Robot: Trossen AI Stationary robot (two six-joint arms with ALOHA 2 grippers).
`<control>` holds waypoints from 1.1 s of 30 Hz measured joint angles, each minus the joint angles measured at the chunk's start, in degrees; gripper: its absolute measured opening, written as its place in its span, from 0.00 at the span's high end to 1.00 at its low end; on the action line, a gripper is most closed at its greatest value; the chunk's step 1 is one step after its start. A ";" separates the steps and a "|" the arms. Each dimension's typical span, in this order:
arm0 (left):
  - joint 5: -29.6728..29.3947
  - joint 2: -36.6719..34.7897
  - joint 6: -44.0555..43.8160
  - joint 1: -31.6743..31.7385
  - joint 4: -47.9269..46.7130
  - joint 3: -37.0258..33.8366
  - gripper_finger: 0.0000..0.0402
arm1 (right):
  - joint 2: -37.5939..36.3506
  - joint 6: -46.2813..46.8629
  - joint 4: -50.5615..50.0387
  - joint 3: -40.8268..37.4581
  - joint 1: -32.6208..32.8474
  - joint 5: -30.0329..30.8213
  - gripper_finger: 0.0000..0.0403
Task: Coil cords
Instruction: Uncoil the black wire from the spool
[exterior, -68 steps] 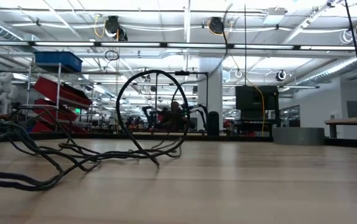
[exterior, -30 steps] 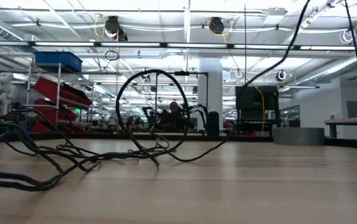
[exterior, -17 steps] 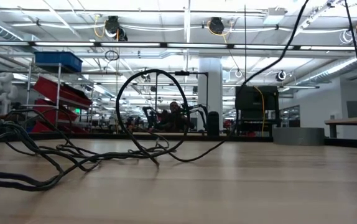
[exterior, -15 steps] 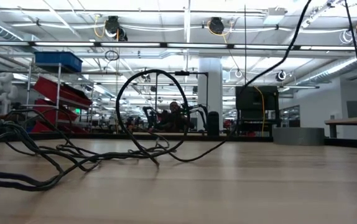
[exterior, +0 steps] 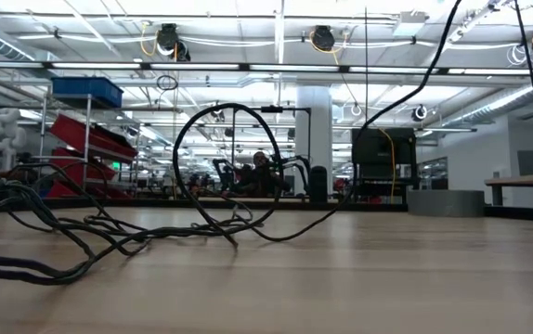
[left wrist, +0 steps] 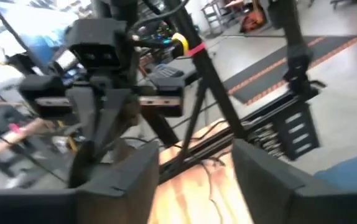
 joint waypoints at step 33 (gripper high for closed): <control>-4.03 1.15 -2.54 5.27 -2.91 0.07 0.10 | -0.04 0.00 0.19 0.00 -0.02 -0.04 1.00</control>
